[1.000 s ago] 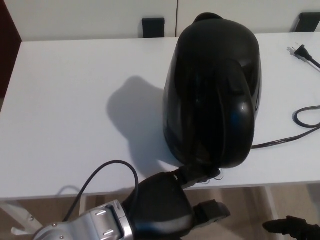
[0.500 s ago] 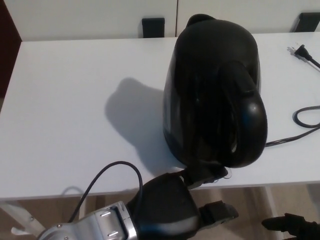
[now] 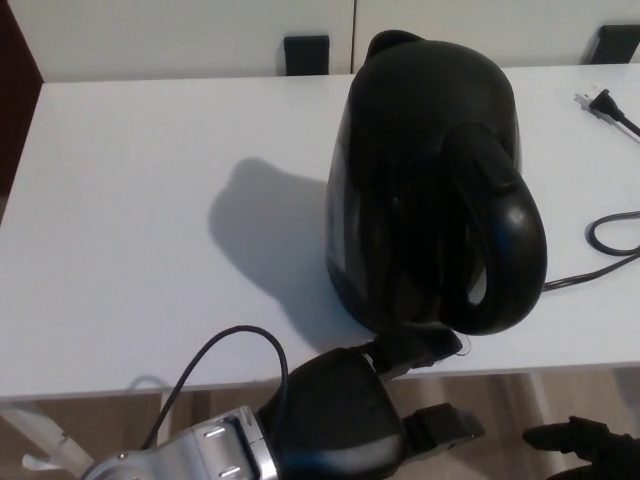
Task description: The robot walk towards a table in front and click the button on the base of the boilling pot using its left middle finger
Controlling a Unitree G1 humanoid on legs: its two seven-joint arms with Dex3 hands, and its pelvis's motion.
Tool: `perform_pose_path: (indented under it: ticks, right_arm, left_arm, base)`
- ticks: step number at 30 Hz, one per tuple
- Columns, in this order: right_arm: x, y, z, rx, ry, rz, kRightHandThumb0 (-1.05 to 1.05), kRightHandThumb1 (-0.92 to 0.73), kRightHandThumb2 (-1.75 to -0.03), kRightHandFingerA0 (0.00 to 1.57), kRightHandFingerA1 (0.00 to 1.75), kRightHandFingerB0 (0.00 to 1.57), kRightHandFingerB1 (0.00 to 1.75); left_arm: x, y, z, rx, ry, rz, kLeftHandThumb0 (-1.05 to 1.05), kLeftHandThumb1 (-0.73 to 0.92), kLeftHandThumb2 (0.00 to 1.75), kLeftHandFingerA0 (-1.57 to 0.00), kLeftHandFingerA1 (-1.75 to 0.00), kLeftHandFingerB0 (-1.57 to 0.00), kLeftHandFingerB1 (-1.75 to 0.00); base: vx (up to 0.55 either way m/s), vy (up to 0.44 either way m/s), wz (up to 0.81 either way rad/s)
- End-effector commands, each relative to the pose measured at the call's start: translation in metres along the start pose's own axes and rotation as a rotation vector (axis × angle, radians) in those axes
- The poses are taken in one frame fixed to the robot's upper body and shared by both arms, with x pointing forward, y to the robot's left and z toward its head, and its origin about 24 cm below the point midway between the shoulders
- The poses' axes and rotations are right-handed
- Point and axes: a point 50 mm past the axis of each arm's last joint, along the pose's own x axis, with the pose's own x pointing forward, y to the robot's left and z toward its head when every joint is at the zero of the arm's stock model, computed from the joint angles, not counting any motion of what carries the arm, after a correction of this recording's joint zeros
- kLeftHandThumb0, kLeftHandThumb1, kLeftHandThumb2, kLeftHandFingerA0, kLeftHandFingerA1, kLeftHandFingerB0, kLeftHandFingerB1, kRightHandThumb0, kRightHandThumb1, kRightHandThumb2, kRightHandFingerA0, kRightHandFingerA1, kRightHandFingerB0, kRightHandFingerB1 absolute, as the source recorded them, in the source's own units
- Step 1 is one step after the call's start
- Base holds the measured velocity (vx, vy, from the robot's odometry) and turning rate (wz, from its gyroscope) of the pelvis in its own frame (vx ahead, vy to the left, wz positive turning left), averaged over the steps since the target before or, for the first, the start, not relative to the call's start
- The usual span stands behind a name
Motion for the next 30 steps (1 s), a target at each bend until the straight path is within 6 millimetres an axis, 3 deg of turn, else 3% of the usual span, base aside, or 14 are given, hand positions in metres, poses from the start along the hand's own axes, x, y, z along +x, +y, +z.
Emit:
perform_pose_path:
  ticks: [1, 6, 8, 12, 19, 30]
  right_arm:
    - [0.002, -0.009, 0.003, 0.035, 0.002, -0.018, -0.36, -0.48, -0.54, 0.52, 0.51, 0.41, 0.42]
    - [0.002, -0.009, 0.002, 0.033, -0.014, -0.011, -0.32, -0.47, -0.53, 0.6, 0.53, 0.54, 0.47]
    - [0.002, -0.007, 0.001, 0.037, -0.014, -0.009, -0.25, -0.45, -0.53, 0.71, 0.57, 0.63, 0.5]
    - [0.004, -0.008, 0.003, 0.045, -0.035, 0.0, -0.24, -0.45, -0.53, 0.6, 0.56, 0.54, 0.48]
    - [0.005, -0.006, 0.006, 0.017, -0.081, 0.002, -0.18, -0.45, -0.53, 0.84, 0.65, 0.75, 0.54]
    - [0.002, -0.004, 0.006, 0.013, -0.109, 0.008, -0.18, -0.47, -0.53, 0.86, 0.65, 0.74, 0.55]
  left_arm:
    - [-0.002, -0.001, 0.002, -0.014, -0.017, -0.029, -0.82, 0.86, 0.66, -0.29, -0.33, -0.26, -0.3]
    - [-0.006, -0.005, 0.01, -0.054, -0.019, -0.04, -0.82, 0.85, 0.67, -0.3, -0.32, -0.27, -0.3]
    - [-0.007, -0.008, 0.013, -0.058, -0.019, -0.054, -0.83, 0.86, 0.66, -0.29, -0.32, -0.24, -0.29]
    - [-0.006, -0.014, 0.014, -0.079, -0.024, -0.052, -0.81, 0.84, 0.66, -0.31, -0.33, -0.26, -0.29]
    - [-0.002, -0.014, 0.016, -0.065, -0.029, -0.067, -0.82, 0.87, 0.67, -0.29, -0.33, -0.25, -0.29]
    - [0.006, -0.017, 0.019, -0.072, -0.029, -0.062, -0.81, 0.86, 0.66, -0.29, -0.33, -0.25, -0.3]
  base:
    - [0.0, 0.0, 0.0]
    - [0.0, 0.0, 0.0]
    - [0.0, 0.0, 0.0]
    - [0.0, 0.0, 0.0]
    - [0.0, 0.0, 0.0]
    - [0.0, 0.0, 0.0]
